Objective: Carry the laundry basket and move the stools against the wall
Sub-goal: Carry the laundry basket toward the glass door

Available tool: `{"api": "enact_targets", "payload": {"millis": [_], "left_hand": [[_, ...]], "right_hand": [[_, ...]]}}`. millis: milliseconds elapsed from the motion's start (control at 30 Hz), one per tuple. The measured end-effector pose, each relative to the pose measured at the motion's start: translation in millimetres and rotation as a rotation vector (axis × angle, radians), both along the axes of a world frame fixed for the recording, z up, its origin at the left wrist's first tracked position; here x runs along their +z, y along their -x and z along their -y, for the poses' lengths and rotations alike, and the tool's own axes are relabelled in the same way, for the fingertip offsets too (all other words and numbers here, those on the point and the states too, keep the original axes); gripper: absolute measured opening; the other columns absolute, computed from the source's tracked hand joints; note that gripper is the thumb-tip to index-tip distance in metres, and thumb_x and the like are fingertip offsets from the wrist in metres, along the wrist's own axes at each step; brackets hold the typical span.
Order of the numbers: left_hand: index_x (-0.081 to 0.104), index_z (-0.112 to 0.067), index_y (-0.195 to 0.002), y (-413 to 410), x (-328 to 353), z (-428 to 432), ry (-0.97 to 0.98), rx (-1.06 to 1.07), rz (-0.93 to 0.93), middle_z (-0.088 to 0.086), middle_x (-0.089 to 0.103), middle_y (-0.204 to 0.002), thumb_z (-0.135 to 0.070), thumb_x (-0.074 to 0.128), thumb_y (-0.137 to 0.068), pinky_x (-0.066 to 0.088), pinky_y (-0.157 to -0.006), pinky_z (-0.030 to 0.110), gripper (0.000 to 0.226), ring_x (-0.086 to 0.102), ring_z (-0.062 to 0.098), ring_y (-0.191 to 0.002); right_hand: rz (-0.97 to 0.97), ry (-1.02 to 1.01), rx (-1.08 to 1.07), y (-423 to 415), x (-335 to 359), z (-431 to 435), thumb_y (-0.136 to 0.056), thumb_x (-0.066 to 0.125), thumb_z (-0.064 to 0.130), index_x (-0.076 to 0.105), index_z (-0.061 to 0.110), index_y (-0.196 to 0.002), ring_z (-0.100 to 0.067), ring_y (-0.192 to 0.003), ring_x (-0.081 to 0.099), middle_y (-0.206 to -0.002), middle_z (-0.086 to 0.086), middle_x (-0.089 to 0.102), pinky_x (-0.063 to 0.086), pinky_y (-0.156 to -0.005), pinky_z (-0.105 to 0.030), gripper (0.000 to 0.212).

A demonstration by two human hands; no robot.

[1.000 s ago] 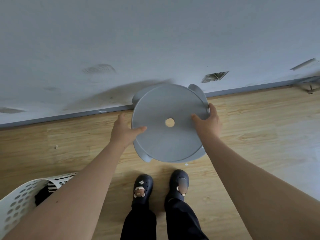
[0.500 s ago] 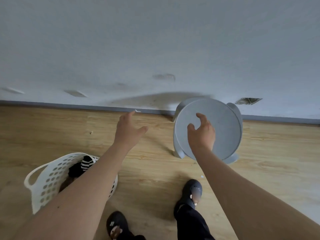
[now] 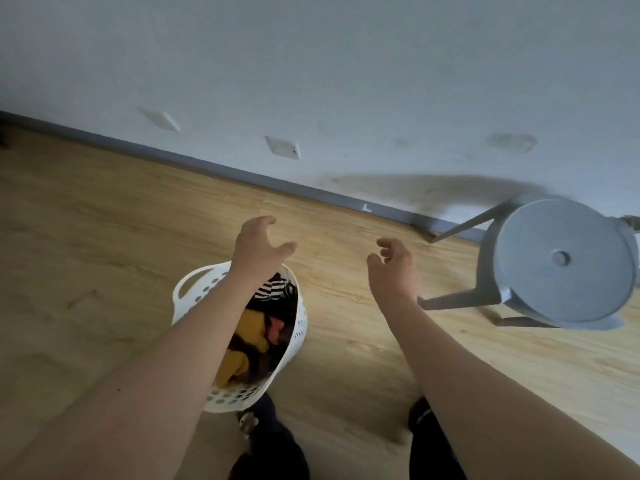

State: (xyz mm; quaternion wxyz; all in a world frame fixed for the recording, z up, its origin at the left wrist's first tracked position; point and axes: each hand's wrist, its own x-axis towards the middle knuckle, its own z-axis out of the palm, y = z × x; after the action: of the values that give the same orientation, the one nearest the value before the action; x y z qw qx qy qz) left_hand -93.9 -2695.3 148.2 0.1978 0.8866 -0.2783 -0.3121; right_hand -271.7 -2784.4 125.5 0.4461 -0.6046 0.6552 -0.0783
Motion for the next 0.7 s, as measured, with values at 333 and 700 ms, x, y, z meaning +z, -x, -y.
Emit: {"api": "enact_targets", "payload": {"millis": [333, 700], "left_hand": [[0.05, -0.018, -0.135, -140.8, 7.4, -129.7, -0.048, -0.044, -0.034, 0.007, 0.041, -0.147, -0.033, 0.068, -0.082, 0.033, -0.108, 0.033, 0.059, 0.04, 0.023, -0.136], [0.053, -0.02, -0.132, -195.2, -2.3, -150.6, -0.093, -0.114, -0.106, 0.006, 0.044, -0.147, -0.034, 0.068, -0.083, 0.034, -0.104, 0.032, 0.054, 0.043, 0.024, -0.134]], "right_hand": [[-0.018, -0.05, -0.037, -137.0, 13.3, -141.7, -0.09, 0.055, 0.017, 0.061, 0.019, -0.124, -0.022, -0.107, 0.061, -0.12, -0.003, 0.066, 0.041, -0.077, -0.027, 0.035], [-0.064, -0.14, -0.029, -194.3, 10.8, -169.1, -0.09, 0.054, 0.018, 0.06, 0.023, -0.125, -0.022, -0.109, 0.061, -0.122, -0.003, 0.065, 0.039, -0.074, -0.025, 0.036]]}}
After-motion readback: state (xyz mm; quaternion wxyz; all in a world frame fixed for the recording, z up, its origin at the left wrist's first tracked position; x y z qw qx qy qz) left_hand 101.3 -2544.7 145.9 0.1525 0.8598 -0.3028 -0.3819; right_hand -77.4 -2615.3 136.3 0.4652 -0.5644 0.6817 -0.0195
